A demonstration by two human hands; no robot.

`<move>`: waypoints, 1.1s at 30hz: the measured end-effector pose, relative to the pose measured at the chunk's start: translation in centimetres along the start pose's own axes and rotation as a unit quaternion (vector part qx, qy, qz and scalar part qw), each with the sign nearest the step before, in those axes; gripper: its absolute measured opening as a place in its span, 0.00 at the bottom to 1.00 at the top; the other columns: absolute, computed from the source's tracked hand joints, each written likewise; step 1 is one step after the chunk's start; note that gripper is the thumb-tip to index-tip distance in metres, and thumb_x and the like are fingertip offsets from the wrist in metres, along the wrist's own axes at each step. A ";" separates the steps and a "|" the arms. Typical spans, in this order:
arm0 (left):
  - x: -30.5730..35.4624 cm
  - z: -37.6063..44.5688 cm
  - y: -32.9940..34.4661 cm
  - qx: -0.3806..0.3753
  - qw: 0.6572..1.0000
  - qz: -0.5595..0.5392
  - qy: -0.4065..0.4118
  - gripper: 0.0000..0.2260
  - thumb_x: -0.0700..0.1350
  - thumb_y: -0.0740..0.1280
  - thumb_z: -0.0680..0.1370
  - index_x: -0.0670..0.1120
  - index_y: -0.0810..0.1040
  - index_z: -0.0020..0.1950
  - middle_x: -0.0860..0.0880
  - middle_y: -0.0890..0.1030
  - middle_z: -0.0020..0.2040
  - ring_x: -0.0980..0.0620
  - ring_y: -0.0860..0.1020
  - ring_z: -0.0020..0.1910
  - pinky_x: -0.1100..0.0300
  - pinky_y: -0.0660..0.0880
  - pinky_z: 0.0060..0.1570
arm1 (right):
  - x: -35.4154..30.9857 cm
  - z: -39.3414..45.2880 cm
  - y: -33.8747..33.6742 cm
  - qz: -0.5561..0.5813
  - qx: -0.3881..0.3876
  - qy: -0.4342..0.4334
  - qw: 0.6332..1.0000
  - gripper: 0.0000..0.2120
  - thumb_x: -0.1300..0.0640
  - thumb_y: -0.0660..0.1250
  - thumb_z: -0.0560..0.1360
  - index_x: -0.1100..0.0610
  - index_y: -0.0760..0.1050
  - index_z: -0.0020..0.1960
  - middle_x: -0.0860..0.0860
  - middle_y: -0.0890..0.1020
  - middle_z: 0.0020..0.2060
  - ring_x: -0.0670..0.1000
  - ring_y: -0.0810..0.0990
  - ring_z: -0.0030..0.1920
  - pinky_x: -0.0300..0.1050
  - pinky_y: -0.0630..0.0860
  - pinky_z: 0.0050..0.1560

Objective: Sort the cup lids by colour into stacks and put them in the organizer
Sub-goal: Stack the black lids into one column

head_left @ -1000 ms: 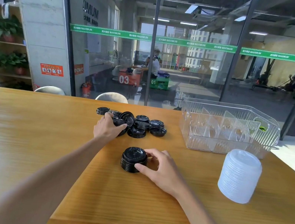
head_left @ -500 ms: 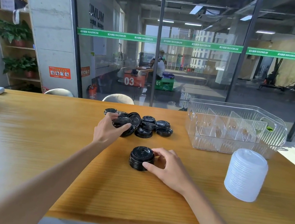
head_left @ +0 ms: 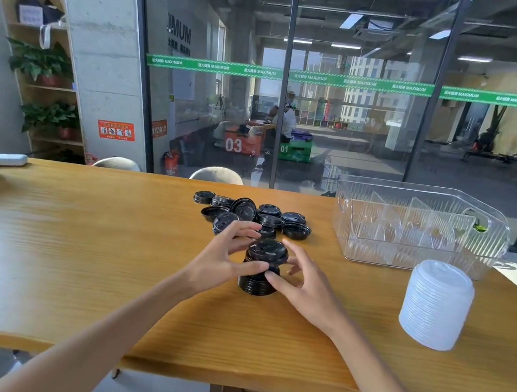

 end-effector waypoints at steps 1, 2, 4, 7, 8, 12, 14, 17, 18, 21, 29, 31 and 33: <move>-0.1 -0.2 0.3 -0.008 1.000 -0.005 -0.003 0.32 0.48 0.82 0.76 0.57 0.72 0.76 0.57 0.79 0.71 0.59 0.78 0.71 0.56 0.76 0.72 | -0.2 -0.1 0.0 0.009 -0.002 -0.005 1.000 0.35 0.38 0.72 0.79 0.32 0.60 0.81 0.40 0.76 0.64 0.42 0.76 0.62 0.44 0.75 0.62; -0.2 -0.4 0.5 -0.014 1.000 -0.009 -0.005 0.31 0.47 0.81 0.76 0.56 0.72 0.76 0.56 0.80 0.71 0.59 0.78 0.71 0.53 0.76 0.72 | -0.3 -0.1 0.0 0.018 -0.004 -0.007 1.000 0.34 0.39 0.72 0.80 0.29 0.60 0.81 0.41 0.76 0.65 0.42 0.76 0.63 0.45 0.75 0.62; -0.4 -0.6 0.8 -0.017 1.000 -0.017 -0.005 0.31 0.44 0.80 0.77 0.54 0.72 0.77 0.54 0.80 0.71 0.58 0.78 0.72 0.48 0.76 0.74 | -0.3 -0.1 -0.1 0.037 -0.005 -0.006 0.999 0.30 0.41 0.71 0.81 0.27 0.63 0.78 0.43 0.76 0.66 0.41 0.75 0.65 0.47 0.73 0.64; -0.7 -0.8 0.7 -0.007 1.000 -0.021 -0.002 0.31 0.43 0.80 0.77 0.52 0.72 0.77 0.51 0.81 0.71 0.54 0.78 0.73 0.44 0.72 0.77 | -0.3 -0.1 -0.2 0.058 -0.008 -0.005 0.998 0.24 0.43 0.70 0.81 0.31 0.69 0.76 0.43 0.77 0.67 0.36 0.74 0.66 0.45 0.71 0.63; -0.8 -0.8 0.6 -0.006 1.000 -0.020 0.000 0.31 0.44 0.80 0.78 0.51 0.72 0.77 0.51 0.81 0.71 0.53 0.77 0.74 0.44 0.71 0.78 | -0.3 -0.2 -0.2 0.069 -0.012 -0.007 0.998 0.24 0.43 0.70 0.81 0.32 0.70 0.75 0.40 0.77 0.68 0.32 0.73 0.66 0.42 0.70 0.62; -0.7 -0.8 0.3 -0.009 1.000 -0.007 0.009 0.28 0.45 0.77 0.80 0.52 0.71 0.78 0.54 0.81 0.73 0.54 0.75 0.76 0.46 0.66 0.81 | -0.4 -0.2 -0.6 0.102 -0.004 -0.008 0.995 0.25 0.39 0.68 0.79 0.34 0.71 0.76 0.34 0.79 0.65 0.30 0.74 0.65 0.39 0.71 0.62; -0.6 -0.7 0.1 -0.015 1.000 -0.007 0.005 0.27 0.45 0.76 0.82 0.53 0.70 0.79 0.55 0.80 0.74 0.55 0.74 0.77 0.46 0.64 0.82 | -0.3 -0.1 -0.8 0.112 0.007 -0.006 0.994 0.26 0.36 0.69 0.78 0.36 0.73 0.75 0.38 0.81 0.63 0.37 0.77 0.65 0.43 0.73 0.63; -0.4 -0.8 0.1 -0.022 1.000 -0.012 0.003 0.27 0.41 0.74 0.82 0.51 0.69 0.80 0.55 0.78 0.76 0.56 0.73 0.78 0.48 0.65 0.82 | -0.2 0.0 -1.0 0.104 0.032 -0.008 0.994 0.24 0.38 0.73 0.78 0.40 0.75 0.73 0.39 0.83 0.61 0.40 0.79 0.63 0.41 0.73 0.58; -0.4 -0.8 0.1 -0.022 1.000 -0.013 0.002 0.28 0.41 0.74 0.82 0.50 0.69 0.80 0.55 0.77 0.77 0.56 0.73 0.78 0.47 0.65 0.82 | -0.1 0.1 -1.2 0.095 0.044 -0.011 0.994 0.23 0.40 0.74 0.78 0.41 0.76 0.72 0.39 0.83 0.60 0.40 0.80 0.62 0.40 0.72 0.56; -0.9 -0.9 0.0 -0.020 1.000 -0.008 -0.004 0.31 0.43 0.77 0.81 0.52 0.68 0.81 0.56 0.74 0.79 0.58 0.71 0.79 0.45 0.69 0.80 | 0.1 0.1 -1.6 0.081 0.072 -0.018 0.994 0.22 0.42 0.77 0.77 0.41 0.77 0.68 0.38 0.82 0.61 0.43 0.81 0.60 0.39 0.73 0.54; -4.0 -1.3 0.0 -0.056 0.993 0.088 -0.052 0.46 0.66 0.82 0.69 0.60 0.64 0.81 0.56 0.81 0.72 0.58 0.75 0.75 0.42 0.68 0.79 | -0.1 0.3 -1.4 -0.009 0.087 -0.024 0.996 0.24 0.40 0.80 0.73 0.42 0.74 0.64 0.40 0.81 0.57 0.41 0.79 0.56 0.36 0.73 0.53; -3.9 -1.2 0.2 -0.048 0.993 0.098 -0.042 0.44 0.64 0.82 0.69 0.60 0.66 0.81 0.57 0.83 0.69 0.59 0.77 0.72 0.45 0.71 0.77 | 0.1 0.5 -0.9 -0.026 0.073 -0.017 0.997 0.27 0.41 0.79 0.73 0.43 0.73 0.68 0.41 0.81 0.56 0.42 0.79 0.56 0.39 0.74 0.54; -3.9 -1.1 0.1 -0.038 0.993 0.106 -0.034 0.43 0.64 0.83 0.69 0.60 0.67 0.80 0.58 0.83 0.68 0.61 0.78 0.70 0.49 0.73 0.76 | 0.3 0.6 -0.6 -0.034 0.062 -0.011 0.997 0.30 0.40 0.78 0.75 0.43 0.73 0.73 0.42 0.80 0.55 0.42 0.79 0.56 0.40 0.75 0.55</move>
Point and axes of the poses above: each hand's wrist, its own z-axis towards the middle knuckle, its own y-axis out of the palm, x = y × z, the point moved 10 cm from there along z, towards the middle knuckle
